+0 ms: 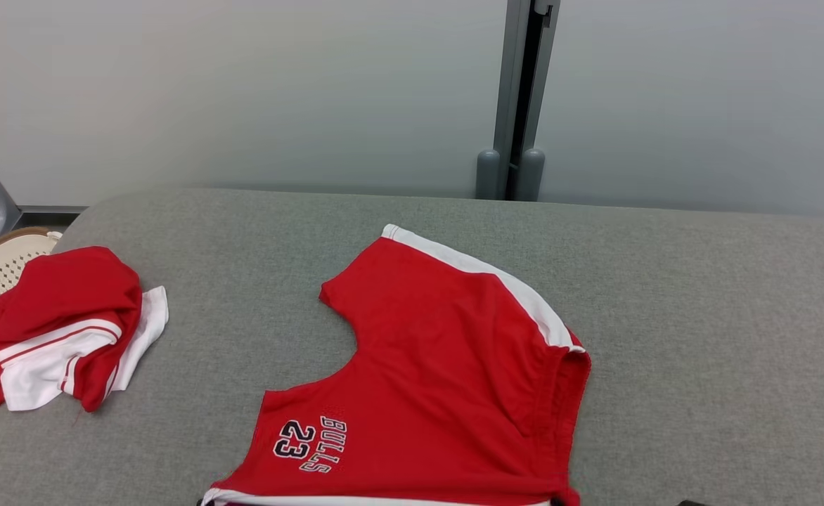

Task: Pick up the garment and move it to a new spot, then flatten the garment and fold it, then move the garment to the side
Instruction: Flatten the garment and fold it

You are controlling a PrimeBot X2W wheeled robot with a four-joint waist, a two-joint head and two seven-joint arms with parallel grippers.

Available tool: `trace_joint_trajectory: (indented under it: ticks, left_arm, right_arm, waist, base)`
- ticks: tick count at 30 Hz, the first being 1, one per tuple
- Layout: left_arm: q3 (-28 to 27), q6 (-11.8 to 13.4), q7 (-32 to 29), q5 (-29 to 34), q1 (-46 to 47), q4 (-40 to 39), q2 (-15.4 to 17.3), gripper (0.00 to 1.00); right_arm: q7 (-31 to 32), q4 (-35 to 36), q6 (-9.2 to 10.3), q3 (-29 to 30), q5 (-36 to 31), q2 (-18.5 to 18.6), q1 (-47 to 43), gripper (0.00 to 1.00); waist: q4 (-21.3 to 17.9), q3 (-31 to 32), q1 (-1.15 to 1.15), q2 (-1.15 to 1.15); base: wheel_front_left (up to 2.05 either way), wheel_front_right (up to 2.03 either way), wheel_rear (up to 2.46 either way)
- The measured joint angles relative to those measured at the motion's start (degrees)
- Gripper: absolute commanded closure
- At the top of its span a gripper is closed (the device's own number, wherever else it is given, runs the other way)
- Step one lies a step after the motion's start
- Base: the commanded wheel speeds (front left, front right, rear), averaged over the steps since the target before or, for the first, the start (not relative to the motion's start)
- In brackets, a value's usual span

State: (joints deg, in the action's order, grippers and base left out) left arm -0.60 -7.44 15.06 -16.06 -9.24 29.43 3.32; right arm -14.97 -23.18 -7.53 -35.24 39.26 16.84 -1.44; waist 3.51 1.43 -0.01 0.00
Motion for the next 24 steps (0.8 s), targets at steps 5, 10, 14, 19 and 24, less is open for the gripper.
trace_joint_trajectory:
  ticks: [5, 10, 14, 19, 24]
  left_arm:
    - [2.1, 0.0, 0.0, 0.5, 3.3, -3.5, 0.5, 1.00]
    - [8.3, 0.0, 0.0, 0.2, 15.3, -4.8, 4.2, 1.00]
    - [14.5, 0.0, -0.1, -1.8, 27.1, -1.1, 9.0, 1.00]
    - [23.2, 0.0, -3.5, -5.3, 41.0, 4.0, 14.7, 1.00]
    - [31.0, 0.0, -7.1, -10.3, 50.9, 7.8, 18.5, 1.00]
  right_arm:
    - [0.0, 2.0, 0.01, 3.0, 2.5, -0.5, 0.8, 1.00]
    - [0.0, 3.0, 0.03, 6.0, 6.8, -2.1, 7.2, 1.00]
    - [0.0, 1.8, 0.04, 6.3, 12.0, -3.7, 13.6, 1.00]
    - [0.3, -0.1, 0.04, 5.1, 17.4, -4.9, 21.9, 1.00]
    - [0.3, -1.3, 0.05, 3.8, 22.8, -6.7, 27.8, 1.00]
  waist:
    - [-1.0, -1.6, 0.01, 0.00]
    - [-3.1, -5.8, 0.03, 0.00]
    - [-5.1, -10.0, 0.03, 0.00]
    - [-7.5, -15.1, 0.03, 0.00]
    - [-9.7, -19.5, 0.03, 0.00]
  base:
    - [0.00, 0.00, 0.00]
    - [0.00, 0.00, 0.00]
    - [0.00, 0.00, 0.00]
    - [0.00, 0.00, 0.00]
    - [0.00, 0.00, 0.00]
